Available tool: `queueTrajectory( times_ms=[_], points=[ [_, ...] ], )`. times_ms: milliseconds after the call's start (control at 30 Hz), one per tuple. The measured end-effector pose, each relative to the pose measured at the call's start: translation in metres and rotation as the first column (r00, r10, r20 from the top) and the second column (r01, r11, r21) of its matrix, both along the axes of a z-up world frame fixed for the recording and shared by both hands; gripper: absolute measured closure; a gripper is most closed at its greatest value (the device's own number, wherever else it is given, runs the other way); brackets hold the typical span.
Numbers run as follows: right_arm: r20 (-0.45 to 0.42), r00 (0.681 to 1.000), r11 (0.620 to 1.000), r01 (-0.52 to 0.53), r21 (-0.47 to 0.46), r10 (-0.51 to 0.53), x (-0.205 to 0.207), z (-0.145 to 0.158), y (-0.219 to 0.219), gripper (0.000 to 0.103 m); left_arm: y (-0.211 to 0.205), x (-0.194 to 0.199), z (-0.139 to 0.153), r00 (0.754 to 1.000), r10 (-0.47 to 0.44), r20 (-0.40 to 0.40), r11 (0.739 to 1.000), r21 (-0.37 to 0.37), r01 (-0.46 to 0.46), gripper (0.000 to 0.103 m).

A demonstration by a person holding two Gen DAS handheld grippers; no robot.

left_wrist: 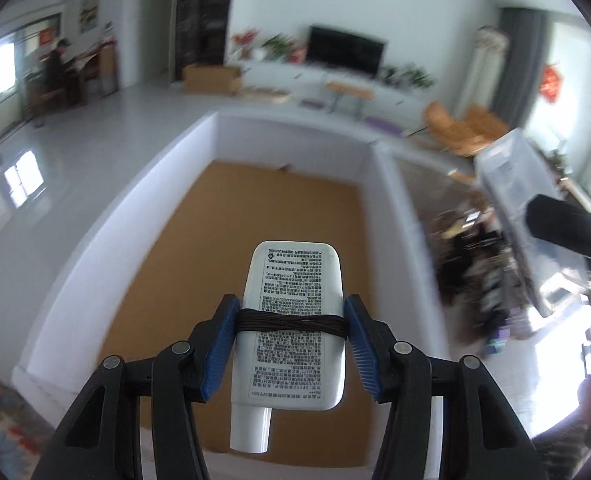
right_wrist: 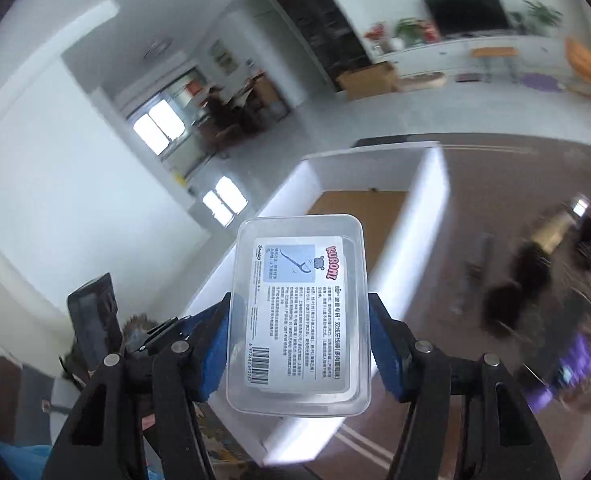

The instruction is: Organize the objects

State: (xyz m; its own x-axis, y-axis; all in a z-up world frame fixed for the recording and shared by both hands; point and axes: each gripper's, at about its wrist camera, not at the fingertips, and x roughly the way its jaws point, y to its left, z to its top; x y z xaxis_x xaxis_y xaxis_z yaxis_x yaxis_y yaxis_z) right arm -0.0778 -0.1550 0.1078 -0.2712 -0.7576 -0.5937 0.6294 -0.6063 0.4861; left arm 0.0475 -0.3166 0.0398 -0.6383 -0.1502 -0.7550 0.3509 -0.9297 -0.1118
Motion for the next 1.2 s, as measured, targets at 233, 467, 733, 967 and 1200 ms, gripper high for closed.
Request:
queueTrajectory(
  times_ms=[233,467,733,967,1200],
  points=[
    [-0.002,1.0,0.999,0.011,0.052,-0.011,-0.004,-0.036,-0.01,0.018,-0.006,-0.006,-0.027,0.994,0.056,0.098,0.998,0.021,-0.058,0.045],
    [-0.232,0.92,0.915,0.361,0.181,-0.317,0.003,-0.066,0.139,0.0,0.125,-0.019,0.01,0.96,-0.276,-0.048,0.959,0.057,0.278,0.017],
    [-0.253,0.809,0.637,0.578,0.511,-0.531,-0.003,-0.181,0.281,0.0,0.267,-0.057,-0.056,0.861,-0.506,0.054,0.863,0.038,0.504,0.006],
    [-0.215,0.779,0.618,0.606,0.5,-0.589,-0.01,-0.194,0.307,0.0,0.278,-0.091,-0.106,0.867,-0.489,0.096,0.872,0.007,0.49,0.006],
    [-0.217,0.781,0.63,0.608,0.484,-0.586,-0.017,-0.186,0.302,0.0,0.276,-0.121,-0.112,0.875,-0.466,0.133,0.875,-0.077,0.478,0.0]
  ],
)
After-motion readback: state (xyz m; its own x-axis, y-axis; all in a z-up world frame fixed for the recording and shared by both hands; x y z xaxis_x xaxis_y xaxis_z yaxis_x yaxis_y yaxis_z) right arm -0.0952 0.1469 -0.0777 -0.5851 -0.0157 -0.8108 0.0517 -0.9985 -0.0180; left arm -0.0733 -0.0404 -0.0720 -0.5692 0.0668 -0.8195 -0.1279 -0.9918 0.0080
